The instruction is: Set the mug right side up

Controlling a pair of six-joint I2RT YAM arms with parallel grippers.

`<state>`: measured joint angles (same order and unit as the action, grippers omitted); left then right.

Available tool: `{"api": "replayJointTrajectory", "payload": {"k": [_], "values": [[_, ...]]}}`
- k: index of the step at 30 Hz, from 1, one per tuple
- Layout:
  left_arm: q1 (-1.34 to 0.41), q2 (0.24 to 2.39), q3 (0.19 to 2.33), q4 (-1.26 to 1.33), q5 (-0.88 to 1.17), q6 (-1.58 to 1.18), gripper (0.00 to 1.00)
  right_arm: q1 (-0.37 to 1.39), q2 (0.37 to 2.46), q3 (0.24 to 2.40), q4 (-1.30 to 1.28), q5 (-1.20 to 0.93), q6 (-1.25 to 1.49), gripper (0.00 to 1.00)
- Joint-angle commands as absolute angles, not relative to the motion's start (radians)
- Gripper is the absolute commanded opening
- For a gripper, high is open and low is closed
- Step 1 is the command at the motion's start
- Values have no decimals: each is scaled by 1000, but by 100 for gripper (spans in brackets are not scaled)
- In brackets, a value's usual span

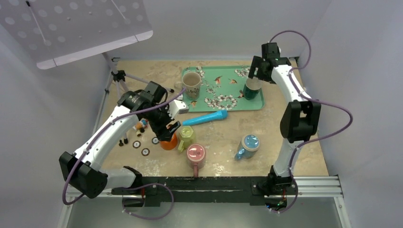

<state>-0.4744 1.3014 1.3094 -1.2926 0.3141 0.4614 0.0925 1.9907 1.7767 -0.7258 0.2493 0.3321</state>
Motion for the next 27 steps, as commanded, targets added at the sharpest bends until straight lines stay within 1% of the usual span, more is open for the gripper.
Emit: {"api": "replayJointTrajectory", "payload": {"k": [1, 2, 3, 4, 5, 7, 9, 11, 14, 17, 21, 23, 25, 27], "values": [[-582, 1218, 1170, -1126, 422, 334, 78, 102, 1779, 1794, -732, 273, 333, 98], [-613, 1201, 1114, -1062, 395, 298, 74, 105, 1743, 1770, -722, 269, 335, 98], [-633, 1195, 1085, -999, 361, 278, 61, 110, 1696, 1741, -707, 268, 337, 98], [-640, 1198, 1081, -969, 332, 257, 54, 112, 1665, 1719, -694, 262, 337, 98], [-641, 1198, 1074, -929, 301, 237, 52, 115, 1633, 1695, -682, 256, 341, 98], [-641, 1208, 1046, -851, 250, 202, 52, 117, 1574, 1649, -655, 238, 355, 98], [-640, 1248, 1013, -818, 192, 160, 54, 122, 1515, 1609, -632, 223, 368, 98], [-651, 1290, 999, -803, 186, 140, 55, 126, 1456, 1567, -609, 224, 375, 98], [-671, 1322, 961, -738, 242, 87, 55, 127, 1368, 1507, -569, 252, 381, 98], [-675, 1369, 966, -746, 211, 56, 55, 127, 1313, 1496, -575, 273, 370, 98], [-682, 1387, 955, -727, 250, 59, 62, 127, 1280, 1508, -588, 288, 358, 98], [-684, 1411, 949, -714, 225, 54, 66, 126, 1275, 1511, -591, 290, 359, 98], [-684, 1446, 936, -679, 194, 44, 66, 126, 1271, 1507, -584, 284, 357, 98], [-684, 1510, 965, -704, 159, 23, 60, 127, 1266, 1500, -575, 276, 359, 98]]}}
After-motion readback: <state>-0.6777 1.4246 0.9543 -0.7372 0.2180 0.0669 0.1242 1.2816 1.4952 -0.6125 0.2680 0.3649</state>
